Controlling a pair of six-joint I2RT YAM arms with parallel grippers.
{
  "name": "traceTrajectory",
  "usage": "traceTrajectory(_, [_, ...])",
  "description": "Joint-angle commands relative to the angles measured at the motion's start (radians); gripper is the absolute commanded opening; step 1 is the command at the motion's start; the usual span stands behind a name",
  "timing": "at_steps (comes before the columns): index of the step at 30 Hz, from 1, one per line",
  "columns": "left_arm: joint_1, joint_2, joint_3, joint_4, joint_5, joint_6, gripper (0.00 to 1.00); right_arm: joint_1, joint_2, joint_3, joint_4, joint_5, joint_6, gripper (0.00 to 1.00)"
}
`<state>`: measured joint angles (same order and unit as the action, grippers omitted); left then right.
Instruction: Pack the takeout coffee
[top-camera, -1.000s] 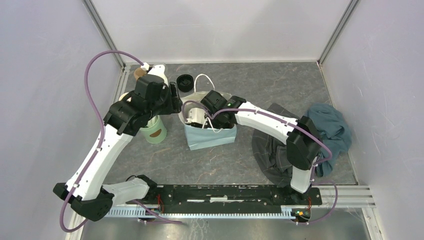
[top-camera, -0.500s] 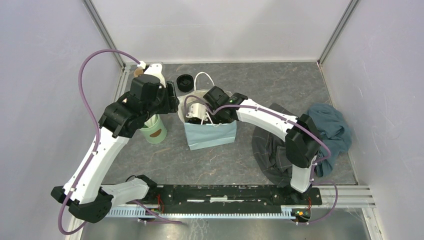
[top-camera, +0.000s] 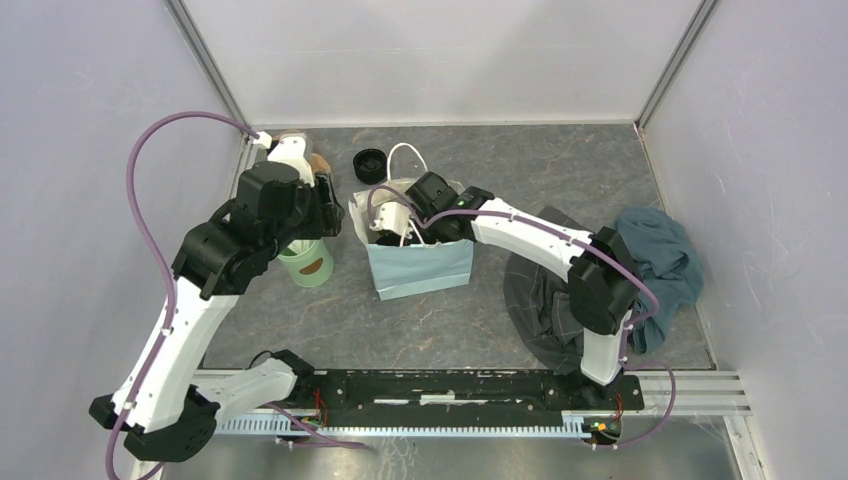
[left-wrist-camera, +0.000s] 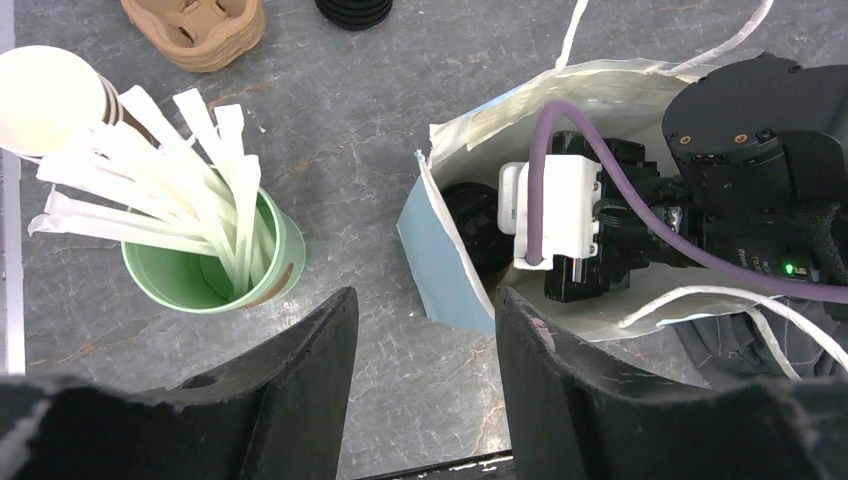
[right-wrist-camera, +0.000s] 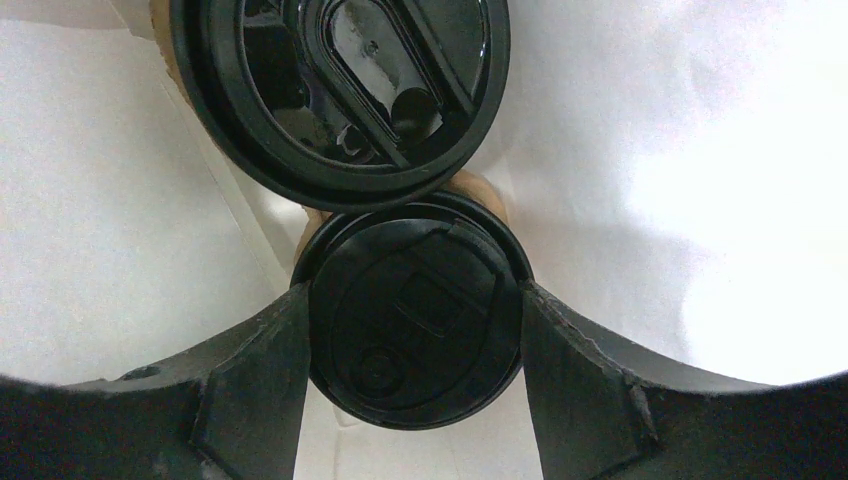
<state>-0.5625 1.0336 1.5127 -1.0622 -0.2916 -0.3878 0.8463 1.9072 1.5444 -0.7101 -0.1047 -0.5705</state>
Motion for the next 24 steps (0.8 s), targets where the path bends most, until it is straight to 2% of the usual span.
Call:
traceTrajectory(1, [-0.002,-0.03,0.01,-0.011,-0.022,-0.009,0.59,-0.009,0.214,-0.192,-0.089,0.118,0.008,0.0])
traceTrajectory(4, [-0.003,-0.039,-0.004,-0.011,-0.009,-0.022,0.57,-0.019,0.217,-0.255,-0.092,0.124,0.007,0.0])
traceTrajectory(6, [-0.002,-0.044,-0.005,-0.011,-0.008,-0.019,0.57,-0.018,0.202,-0.236,-0.102,0.118,0.014,0.0])
traceTrajectory(13, [-0.002,-0.045,-0.027,0.052,0.001,-0.024,0.56,-0.012,0.121,-0.009,-0.105,0.077,0.049,0.02])
traceTrajectory(18, [-0.002,-0.05,-0.048,0.102,0.007,-0.047,0.56,-0.013,0.105,0.109,-0.113,0.086,0.064,0.24])
traceTrajectory(21, [-0.002,-0.064,-0.069,0.127,0.013,-0.071,0.56,-0.017,0.074,0.111,-0.088,0.094,0.067,0.42])
traceTrajectory(24, [-0.003,-0.068,-0.079,0.145,0.019,-0.104,0.56,-0.017,0.051,0.114,-0.077,0.091,0.087,0.55])
